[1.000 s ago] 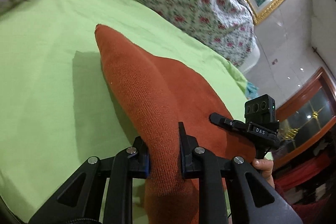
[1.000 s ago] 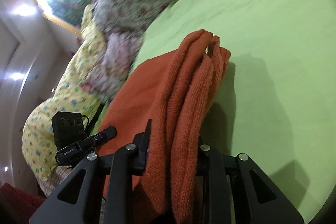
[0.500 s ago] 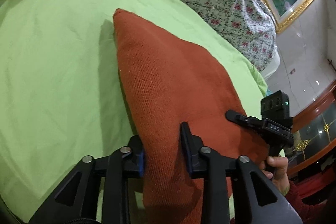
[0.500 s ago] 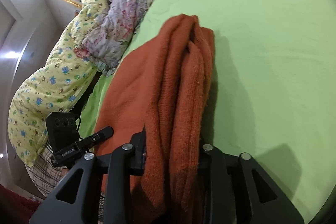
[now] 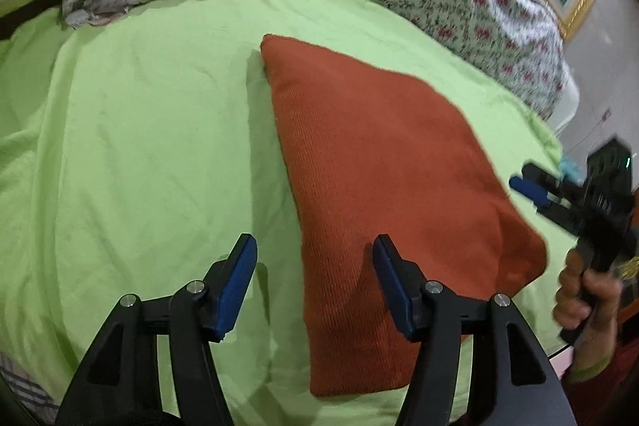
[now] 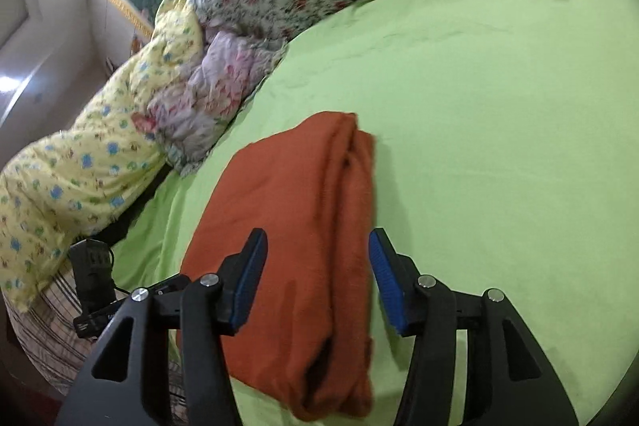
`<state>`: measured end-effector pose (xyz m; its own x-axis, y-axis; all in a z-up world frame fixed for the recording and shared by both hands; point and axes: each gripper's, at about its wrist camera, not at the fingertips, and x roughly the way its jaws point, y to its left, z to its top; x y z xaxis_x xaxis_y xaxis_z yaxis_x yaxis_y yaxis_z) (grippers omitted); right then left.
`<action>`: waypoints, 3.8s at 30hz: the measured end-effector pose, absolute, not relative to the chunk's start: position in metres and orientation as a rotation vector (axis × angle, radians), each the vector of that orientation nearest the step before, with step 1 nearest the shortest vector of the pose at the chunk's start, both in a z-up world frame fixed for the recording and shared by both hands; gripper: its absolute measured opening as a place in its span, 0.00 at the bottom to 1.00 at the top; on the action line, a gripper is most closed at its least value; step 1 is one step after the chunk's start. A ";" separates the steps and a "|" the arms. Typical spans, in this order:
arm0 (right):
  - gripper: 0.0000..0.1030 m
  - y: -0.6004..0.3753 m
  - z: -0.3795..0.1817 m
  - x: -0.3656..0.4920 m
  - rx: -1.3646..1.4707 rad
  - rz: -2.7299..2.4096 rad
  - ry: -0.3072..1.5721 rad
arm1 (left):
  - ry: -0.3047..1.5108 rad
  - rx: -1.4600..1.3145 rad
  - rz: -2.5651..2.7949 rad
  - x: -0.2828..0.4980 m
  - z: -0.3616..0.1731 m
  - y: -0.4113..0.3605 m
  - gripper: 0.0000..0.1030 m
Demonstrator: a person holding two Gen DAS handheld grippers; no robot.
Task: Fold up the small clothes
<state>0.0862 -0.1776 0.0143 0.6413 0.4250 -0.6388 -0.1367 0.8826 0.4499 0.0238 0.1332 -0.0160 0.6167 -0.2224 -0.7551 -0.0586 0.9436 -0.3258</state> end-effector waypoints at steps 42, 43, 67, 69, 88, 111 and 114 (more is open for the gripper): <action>0.13 -0.152 0.003 0.020 0.295 0.319 0.776 | 0.821 -0.178 -0.280 -0.023 0.016 0.090 0.43; 0.13 -0.150 0.002 0.021 0.285 0.318 0.783 | 0.834 -0.176 -0.286 -0.022 0.013 0.086 0.43; 0.11 -0.153 -0.045 0.016 0.235 0.227 0.932 | 0.930 -0.157 -0.305 -0.021 -0.031 0.092 0.32; 0.12 -0.153 -0.037 0.014 0.249 0.223 0.928 | 0.916 -0.177 -0.301 -0.022 -0.024 0.097 0.33; 0.48 -0.119 0.009 -0.010 0.164 0.300 0.789 | 0.838 -0.205 -0.092 -0.041 0.009 0.101 0.65; 0.55 -0.138 -0.004 -0.033 0.198 0.246 0.815 | 0.893 -0.194 0.006 -0.001 0.006 0.119 0.81; 0.55 -0.142 0.005 -0.002 0.208 0.259 0.799 | 0.915 -0.259 -0.013 0.039 0.007 0.140 0.81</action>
<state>-0.0022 -0.1420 0.0050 0.6690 0.3063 -0.6772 -0.1502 0.9480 0.2805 0.0389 0.1401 0.0068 0.6120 -0.1207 -0.7816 -0.0992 0.9688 -0.2273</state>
